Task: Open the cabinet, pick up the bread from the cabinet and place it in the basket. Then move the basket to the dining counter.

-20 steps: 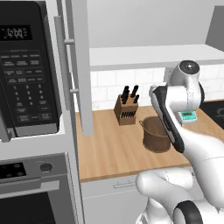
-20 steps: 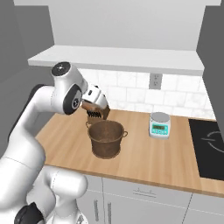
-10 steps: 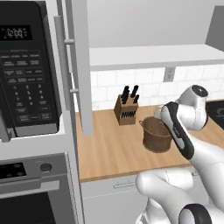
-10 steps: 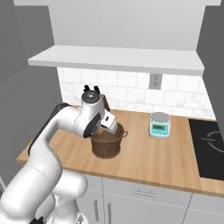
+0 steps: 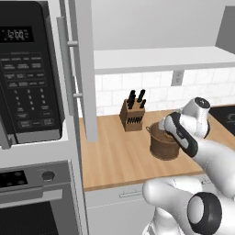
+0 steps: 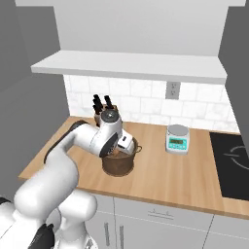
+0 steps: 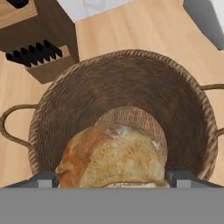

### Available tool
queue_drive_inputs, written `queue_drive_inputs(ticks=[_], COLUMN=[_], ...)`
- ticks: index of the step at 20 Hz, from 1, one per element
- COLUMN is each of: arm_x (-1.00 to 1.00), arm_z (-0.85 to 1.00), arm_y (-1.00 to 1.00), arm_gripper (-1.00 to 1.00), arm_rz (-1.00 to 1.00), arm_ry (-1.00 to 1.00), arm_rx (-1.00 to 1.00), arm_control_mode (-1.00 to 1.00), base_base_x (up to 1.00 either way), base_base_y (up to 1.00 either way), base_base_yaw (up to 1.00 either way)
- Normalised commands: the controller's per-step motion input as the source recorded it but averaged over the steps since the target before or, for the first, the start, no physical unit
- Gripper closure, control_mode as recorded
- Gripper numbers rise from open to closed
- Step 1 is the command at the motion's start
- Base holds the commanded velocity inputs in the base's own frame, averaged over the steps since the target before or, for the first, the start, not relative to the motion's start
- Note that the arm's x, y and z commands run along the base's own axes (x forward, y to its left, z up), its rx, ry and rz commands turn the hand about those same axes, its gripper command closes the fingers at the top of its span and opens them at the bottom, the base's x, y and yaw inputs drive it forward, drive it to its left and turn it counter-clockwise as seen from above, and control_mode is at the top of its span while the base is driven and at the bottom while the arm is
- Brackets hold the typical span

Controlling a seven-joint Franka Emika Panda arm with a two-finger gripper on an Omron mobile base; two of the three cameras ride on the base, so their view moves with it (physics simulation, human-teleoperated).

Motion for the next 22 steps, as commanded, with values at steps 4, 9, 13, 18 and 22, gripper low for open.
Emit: queue_drive_inputs(ticks=[4,9,13,18,22], arm_x=[0.48,0.48,0.55,0.40,0.19], arm_z=[0.00,0.00,-0.09,-0.32,-0.37], arm_y=[0.00,-0.08,-0.02,-0.02,-0.15], arm_gripper=[1.00,1.00,1.00,1.00,1.00], arm_rz=[-0.01,0.00,0.00,0.00,0.00], arm_ry=[0.12,0.25,0.34,0.20,0.06], arm_rx=[-0.01,0.00,0.00,-0.01,0.00], arm_control_mode=[-1.00,-1.00,-1.00,-1.00,-1.00], base_base_x=[0.00,0.00,0.00,0.00,0.00], base_base_y=[0.00,0.00,0.00,0.00,0.00], base_base_yaw=[0.00,0.00,0.00,0.00,0.00])
